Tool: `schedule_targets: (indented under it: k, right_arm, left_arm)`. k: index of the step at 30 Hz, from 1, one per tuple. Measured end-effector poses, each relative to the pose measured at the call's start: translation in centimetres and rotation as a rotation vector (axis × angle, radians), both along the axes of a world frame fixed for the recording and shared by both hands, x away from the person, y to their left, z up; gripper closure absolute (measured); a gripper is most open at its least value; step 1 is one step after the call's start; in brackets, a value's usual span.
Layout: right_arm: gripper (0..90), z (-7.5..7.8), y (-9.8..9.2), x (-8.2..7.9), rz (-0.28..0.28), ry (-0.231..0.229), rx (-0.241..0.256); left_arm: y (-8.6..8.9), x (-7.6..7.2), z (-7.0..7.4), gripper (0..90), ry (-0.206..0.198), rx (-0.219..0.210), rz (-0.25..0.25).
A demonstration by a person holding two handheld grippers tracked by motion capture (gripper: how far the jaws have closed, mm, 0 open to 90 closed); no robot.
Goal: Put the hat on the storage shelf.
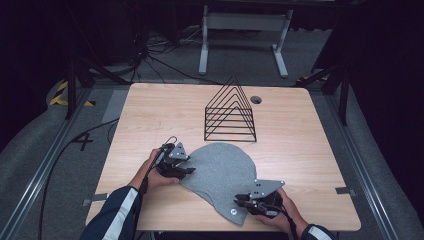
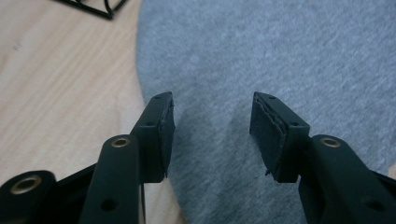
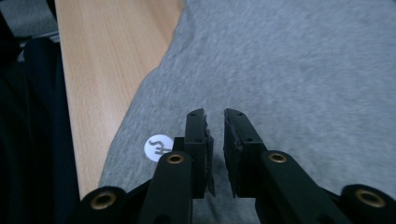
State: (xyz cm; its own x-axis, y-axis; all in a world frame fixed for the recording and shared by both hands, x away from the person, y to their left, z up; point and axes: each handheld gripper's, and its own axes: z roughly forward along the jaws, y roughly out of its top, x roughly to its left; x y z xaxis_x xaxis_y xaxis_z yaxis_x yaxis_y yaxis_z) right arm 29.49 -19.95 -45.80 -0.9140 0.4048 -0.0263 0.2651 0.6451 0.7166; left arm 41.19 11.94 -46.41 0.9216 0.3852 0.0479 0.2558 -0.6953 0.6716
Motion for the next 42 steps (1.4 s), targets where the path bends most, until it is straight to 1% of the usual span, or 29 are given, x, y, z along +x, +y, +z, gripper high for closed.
schedule_targets:
  k: [1,3,4,5,7,9,10,11,13,15,20,21,23,24,25,27,28,31,32,33,34,35,36,37,38,39,40,41,42]
  right_arm:
    - [81.0,-0.2,0.1,0.0,0.002,0.006,-0.016]
    - [81.2,-0.4,0.0,0.1,0.001,0.009,-0.018]
    - [81.3,-0.4,-0.2,0.2,-0.005,0.016,-0.009]
    - [81.4,-0.4,-0.4,0.3,-0.011,0.011,-0.016]
    - [81.4,-0.3,-0.9,0.6,-0.021,-0.006,-0.031]
    - [81.4,-0.3,-1.6,0.9,-0.044,-0.003,-0.03]
    - [81.3,-0.3,-2.2,1.2,-0.062,-0.002,-0.028]
    - [81.3,-0.3,-2.2,1.2,-0.062,-0.002,-0.028]
    - [81.1,-0.2,-3.0,1.5,-0.085,-0.012,-0.04]
    - [80.9,-0.2,-3.5,1.7,-0.107,-0.022,-0.051]
    - [80.8,0.0,-5.0,2.5,-0.165,-0.026,-0.06]
    - [80.8,0.0,-5.3,2.6,-0.176,-0.025,-0.06]
    - [80.8,0.0,-5.8,2.8,-0.193,-0.019,-0.061]
    - [80.8,0.1,-6.0,2.9,-0.201,-0.02,-0.065]
    - [80.9,0.1,-6.2,2.9,-0.208,-0.024,-0.07]
    - [80.8,0.1,-6.6,3.0,-0.219,-0.023,-0.075]
    - [80.7,0.2,-6.8,3.0,-0.225,-0.016,-0.071]
    - [77.1,0.2,-7.2,3.2,-0.236,-0.007,-0.069]
    - [75.5,0.2,-7.3,3.2,-0.237,-0.008,-0.069]
    - [73.0,0.2,-7.3,3.2,-0.241,-0.01,-0.072]
    - [70.3,0.3,-7.3,3.3,-0.242,-0.012,-0.077]
    - [67.8,0.5,-7.3,3.3,-0.239,-0.017,-0.074]
    - [65.3,0.6,-7.2,3.3,-0.244,-0.018,-0.065]
    - [62.4,0.8,-7.2,3.5,-0.248,-0.026,-0.061]
    - [59.2,1.1,-7.2,3.8,-0.262,-0.04,-0.061]
    - [57.6,1.3,-7.1,4.1,-0.271,-0.048,-0.059]
    - [56.0,1.6,-7.1,4.4,-0.277,-0.052,-0.051]
    - [52.7,1.9,-7.0,4.9,-0.288,-0.052,-0.04]
    - [49.3,2.1,-6.8,5.4,-0.295,-0.058,-0.039]
  left_arm:
    - [0.1,-0.1,0.0,52.3,0.012,-0.006,0.003]
    - [0.2,-0.1,0.0,52.7,0.01,-0.006,-0.001]
    - [0.2,-0.3,-0.1,53.5,0.021,-0.009,0.002]
    - [0.2,-0.5,-0.1,53.7,0.018,-0.008,0.008]
    - [0.1,-1.0,0.0,53.9,0.021,0.001,0.0]
    - [0.0,-1.6,0.0,53.9,0.023,0.003,-0.002]
    - [-0.2,-2.2,0.0,53.9,0.029,-0.004,-0.007]
    - [-0.2,-2.2,0.0,53.8,0.029,-0.004,-0.007]
    - [-0.5,-3.1,-0.1,53.9,0.034,-0.013,-0.015]
    - [-0.9,-3.7,-0.1,53.9,0.031,-0.01,-0.024]
    - [-2.1,-5.3,-0.2,54.0,0.045,-0.027,-0.044]
    - [-2.4,-5.5,-0.2,54.2,0.04,-0.025,-0.054]
    - [-2.8,-6.0,-0.2,54.4,0.044,-0.022,-0.062]
    - [-3.1,-6.3,-0.2,54.4,0.055,-0.025,-0.065]
    - [-3.2,-6.5,-0.2,54.4,0.048,-0.02,-0.078]
    - [-3.6,-7.1,-0.2,54.3,0.057,-0.02,-0.086]
    - [-3.7,-7.2,-0.1,54.3,0.05,-0.016,-0.097]
    - [-3.9,-7.6,-0.1,52.1,0.054,-0.006,-0.097]
    - [-3.8,-7.6,0.0,50.5,0.046,0.002,-0.096]
    - [-3.8,-7.5,0.1,48.2,0.03,0.001,-0.088]
    - [-3.5,-7.3,0.4,45.7,0.027,-0.012,-0.059]
    - [-3.2,-7.1,0.6,44.2,0.02,-0.021,-0.041]
    - [-2.9,-6.8,0.8,42.8,0.011,-0.034,-0.008]
    - [-2.6,-6.3,1.2,40.6,-0.01,-0.041,0.034]
    - [-2.2,-5.9,1.4,35.9,-0.011,-0.059,0.068]
    - [-1.9,-5.3,1.6,34.7,-0.006,-0.074,0.092]
    - [-1.7,-4.7,1.8,32.7,-0.007,-0.074,0.121]
    - [-1.6,-4.2,1.7,30.2,-0.008,-0.075,0.14]
    - [-1.5,-3.7,1.7,28.7,0.001,-0.073,0.15]
